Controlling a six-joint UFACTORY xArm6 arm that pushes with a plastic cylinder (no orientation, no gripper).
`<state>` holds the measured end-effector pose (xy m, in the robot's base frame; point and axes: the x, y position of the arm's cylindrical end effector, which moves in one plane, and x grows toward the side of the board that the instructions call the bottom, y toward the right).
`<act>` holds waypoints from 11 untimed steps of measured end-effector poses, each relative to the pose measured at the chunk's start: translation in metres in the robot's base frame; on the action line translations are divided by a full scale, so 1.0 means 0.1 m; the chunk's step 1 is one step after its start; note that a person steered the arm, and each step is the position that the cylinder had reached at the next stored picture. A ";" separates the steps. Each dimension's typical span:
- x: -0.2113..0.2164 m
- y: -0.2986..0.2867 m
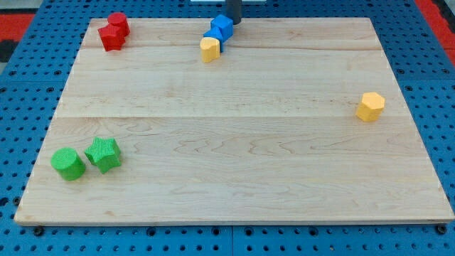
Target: Slide the yellow hexagon towards the left of the board
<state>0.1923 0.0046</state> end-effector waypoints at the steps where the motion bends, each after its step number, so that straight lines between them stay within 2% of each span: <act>1: 0.01 -0.19; 2: 0.00 -0.38; 3: 0.01 -0.30; 4: 0.10 0.31; 5: 0.93 0.95; 7: 2.10 2.75; 8: 2.20 3.08; 9: 2.39 2.46; 11: 1.87 0.59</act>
